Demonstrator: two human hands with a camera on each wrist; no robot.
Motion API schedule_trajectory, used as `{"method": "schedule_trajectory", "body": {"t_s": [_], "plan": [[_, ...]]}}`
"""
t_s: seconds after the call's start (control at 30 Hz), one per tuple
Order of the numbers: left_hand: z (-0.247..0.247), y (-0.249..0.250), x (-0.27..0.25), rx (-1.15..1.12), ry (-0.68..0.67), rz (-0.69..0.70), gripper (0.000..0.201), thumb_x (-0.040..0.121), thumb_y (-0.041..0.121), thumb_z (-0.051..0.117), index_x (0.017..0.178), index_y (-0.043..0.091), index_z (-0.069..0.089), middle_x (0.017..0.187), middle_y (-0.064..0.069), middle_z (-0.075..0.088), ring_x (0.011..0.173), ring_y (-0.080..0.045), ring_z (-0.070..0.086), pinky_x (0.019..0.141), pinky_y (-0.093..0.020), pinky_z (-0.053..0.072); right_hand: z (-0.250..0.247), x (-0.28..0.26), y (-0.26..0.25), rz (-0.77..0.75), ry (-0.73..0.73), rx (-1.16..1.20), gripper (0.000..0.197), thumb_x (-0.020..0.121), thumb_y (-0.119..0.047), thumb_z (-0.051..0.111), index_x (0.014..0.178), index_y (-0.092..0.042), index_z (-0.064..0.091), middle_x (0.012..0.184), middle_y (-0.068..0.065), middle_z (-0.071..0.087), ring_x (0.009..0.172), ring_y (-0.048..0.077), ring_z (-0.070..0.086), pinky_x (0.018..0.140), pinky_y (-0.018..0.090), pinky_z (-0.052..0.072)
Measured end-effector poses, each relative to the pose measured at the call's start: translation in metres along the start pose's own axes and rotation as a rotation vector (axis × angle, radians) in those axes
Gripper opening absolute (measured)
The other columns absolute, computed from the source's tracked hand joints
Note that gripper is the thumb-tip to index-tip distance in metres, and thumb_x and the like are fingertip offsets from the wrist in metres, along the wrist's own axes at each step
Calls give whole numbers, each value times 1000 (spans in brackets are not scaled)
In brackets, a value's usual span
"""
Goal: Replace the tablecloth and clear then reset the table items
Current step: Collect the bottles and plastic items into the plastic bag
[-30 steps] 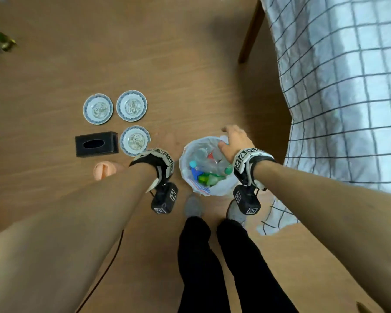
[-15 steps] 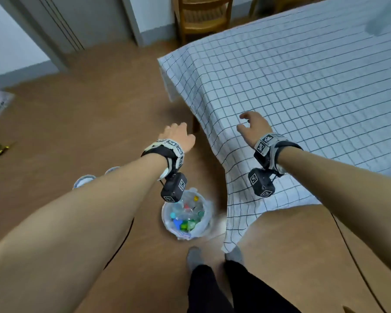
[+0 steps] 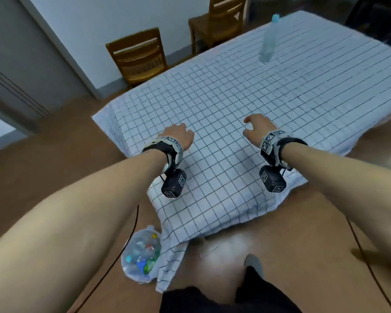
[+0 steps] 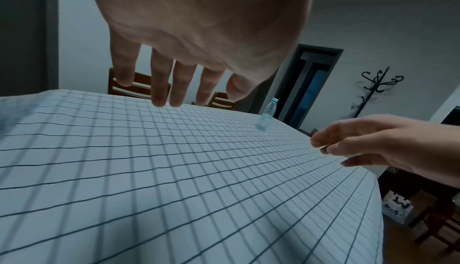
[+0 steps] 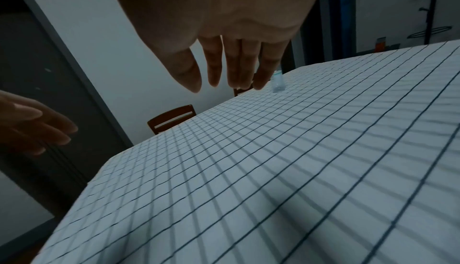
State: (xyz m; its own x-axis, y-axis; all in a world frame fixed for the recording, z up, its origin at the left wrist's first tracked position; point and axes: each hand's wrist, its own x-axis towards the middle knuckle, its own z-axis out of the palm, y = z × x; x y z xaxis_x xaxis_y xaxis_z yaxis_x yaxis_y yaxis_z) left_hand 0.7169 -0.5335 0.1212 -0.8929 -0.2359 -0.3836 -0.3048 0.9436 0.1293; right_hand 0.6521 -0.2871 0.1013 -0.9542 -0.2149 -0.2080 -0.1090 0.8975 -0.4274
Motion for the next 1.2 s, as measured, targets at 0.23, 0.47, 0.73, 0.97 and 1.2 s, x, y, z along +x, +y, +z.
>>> {"method": "schedule_trajectory", "body": {"t_s": [0.23, 0.47, 0.73, 0.97, 1.2], "plan": [[-19, 157, 52, 19, -11, 80, 57, 98, 44, 29, 144, 13, 39, 144, -16, 45, 125, -37, 46, 102, -48, 41, -107, 41, 121, 37, 42, -14, 43, 93, -24, 55, 135, -16, 50, 141, 8, 45, 120, 27, 51, 91, 36, 44], [-40, 267, 148, 21, 9, 152, 56, 96, 44, 30, 141, 11, 42, 138, -17, 50, 118, -38, 50, 94, -43, 44, -171, 129, 200, 87, 75, 8, 44, 93, -23, 55, 136, -16, 49, 143, 7, 43, 125, 26, 48, 93, 35, 42], [-60, 339, 279, 17, 1, 94, 52, 95, 42, 31, 133, 12, 48, 133, -16, 52, 114, -37, 52, 95, -49, 45, -209, 270, 244, 59, 39, -27, 46, 93, -22, 55, 138, -15, 46, 145, 6, 41, 127, 24, 46, 99, 34, 39], [-92, 346, 358, -7, 23, -18, 56, 99, 43, 31, 145, 14, 39, 146, -16, 43, 126, -38, 46, 103, -49, 41, -233, 380, 236, -41, -11, -35, 49, 94, -22, 53, 141, -16, 44, 144, 6, 44, 124, 24, 50, 97, 35, 43], [-112, 357, 429, -42, 19, -139, 56, 99, 42, 32, 146, 14, 38, 148, -15, 40, 129, -38, 43, 105, -48, 39, -236, 504, 218, -211, 4, -24, 48, 92, -19, 55, 138, -15, 43, 140, 7, 44, 126, 25, 47, 99, 37, 42]]}}
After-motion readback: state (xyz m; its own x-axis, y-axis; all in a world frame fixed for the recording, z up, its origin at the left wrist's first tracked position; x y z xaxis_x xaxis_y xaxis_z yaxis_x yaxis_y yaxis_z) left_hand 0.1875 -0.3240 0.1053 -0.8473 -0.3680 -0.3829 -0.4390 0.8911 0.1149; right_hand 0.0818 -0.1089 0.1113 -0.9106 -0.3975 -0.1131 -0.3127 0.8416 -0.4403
